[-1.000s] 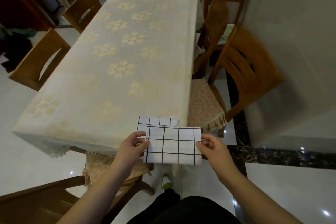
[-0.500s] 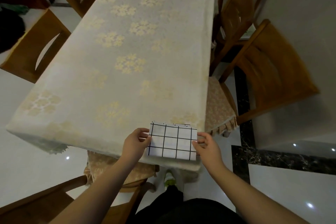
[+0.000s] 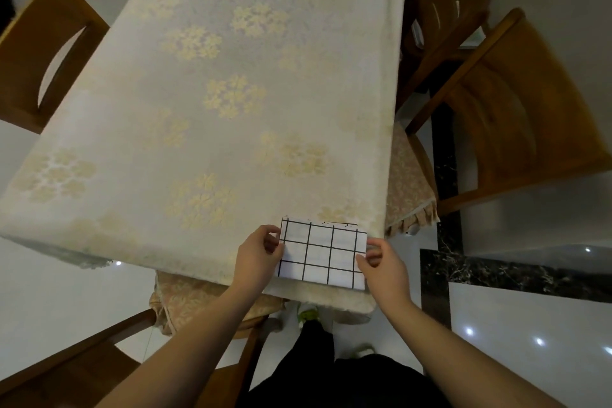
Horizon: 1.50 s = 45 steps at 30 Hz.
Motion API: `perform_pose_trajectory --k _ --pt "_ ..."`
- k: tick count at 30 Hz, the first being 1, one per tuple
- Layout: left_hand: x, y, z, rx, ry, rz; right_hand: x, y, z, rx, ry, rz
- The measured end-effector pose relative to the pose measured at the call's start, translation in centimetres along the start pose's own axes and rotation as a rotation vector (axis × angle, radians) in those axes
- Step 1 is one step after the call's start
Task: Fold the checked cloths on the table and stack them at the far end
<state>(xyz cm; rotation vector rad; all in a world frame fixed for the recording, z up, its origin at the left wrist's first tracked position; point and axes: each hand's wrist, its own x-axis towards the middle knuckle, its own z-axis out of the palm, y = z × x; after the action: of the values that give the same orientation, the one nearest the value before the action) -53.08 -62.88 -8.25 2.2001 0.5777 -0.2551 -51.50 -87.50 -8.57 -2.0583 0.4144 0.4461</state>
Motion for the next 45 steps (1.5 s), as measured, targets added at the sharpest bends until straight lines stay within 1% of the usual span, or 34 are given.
perform_pose_trajectory --k 2,3,4,5,6,8,9,10,13,17,20,24,26,29,34,37,39,41,43,45 --pt "-0.1 0.2 0.3 -0.03 0.077 0.024 0.1 0.0 0.1 -0.063 0.039 -0.035" --pt "-0.3 0.4 0.5 -0.035 0.126 0.047 0.1 0.0 0.1 -0.135 0.073 -0.082" --pt "-0.5 0.6 0.8 -0.011 0.165 0.104 0.0 -0.2 0.3 -0.22 0.107 -0.153" --pt "-0.7 0.9 1.3 0.051 0.182 0.202 -0.1 -0.3 0.5 -0.291 0.133 -0.245" --pt "-0.9 1.0 1.9 0.147 0.17 0.324 -0.3 -0.6 0.9 -0.342 0.132 -0.336" --pt "-1.0 0.6 3.7 0.372 0.084 0.542 -0.7 -1.3 2.3 -0.431 0.066 -0.466" --pt "-0.9 0.1 4.5 0.46 0.039 0.6 -0.8 -1.5 3.2 -0.481 0.016 -0.498" --pt "-0.7 -0.4 5.2 0.521 0.001 0.622 -0.7 -1.7 4.2 -0.535 -0.025 -0.517" --pt "-0.6 -1.3 6.4 0.639 -0.071 0.589 0.0 -2.1 6.4 -0.725 -0.115 -0.525" --pt "-0.5 -1.2 6.6 0.662 -0.074 0.529 0.9 -1.3 6.8 -0.882 -0.117 -0.514" --pt "-0.3 -1.2 6.2 0.684 -0.076 0.486 1.4 -0.7 6.5 -0.929 -0.106 -0.545" --pt "0.3 -2.1 4.5 0.724 -0.091 0.443 2.0 1.0 4.4 -0.944 -0.09 -0.506" --pt "0.8 -2.6 3.4 0.753 -0.124 0.454 2.5 1.8 2.7 -0.955 -0.088 -0.49" --pt "1.4 -3.3 2.5 0.808 -0.172 0.473 2.9 2.4 1.4 -0.999 -0.128 -0.499" --pt "1.7 -3.3 2.2 0.8 -0.229 0.495 3.0 2.2 1.1 -0.962 -0.188 -0.506" --pt "1.8 -2.7 1.4 0.829 -0.251 0.492 3.2 1.2 0.2 -0.888 -0.281 -0.486" --pt "1.9 -1.8 0.9 0.808 -0.244 0.504 3.2 0.2 -1.0 -0.769 -0.348 -0.437" --pt "1.9 0.2 0.5 0.77 -0.203 0.502 3.0 -0.9 -2.7 -0.602 -0.351 -0.364" --pt "1.6 2.1 0.5 0.74 -0.145 0.456 2.1 -1.5 -4.4 -0.413 -0.346 -0.263" --pt "0.5 4.7 0.7 0.744 -0.091 0.412 0.8 -1.7 -6.2 -0.177 -0.373 -0.127"
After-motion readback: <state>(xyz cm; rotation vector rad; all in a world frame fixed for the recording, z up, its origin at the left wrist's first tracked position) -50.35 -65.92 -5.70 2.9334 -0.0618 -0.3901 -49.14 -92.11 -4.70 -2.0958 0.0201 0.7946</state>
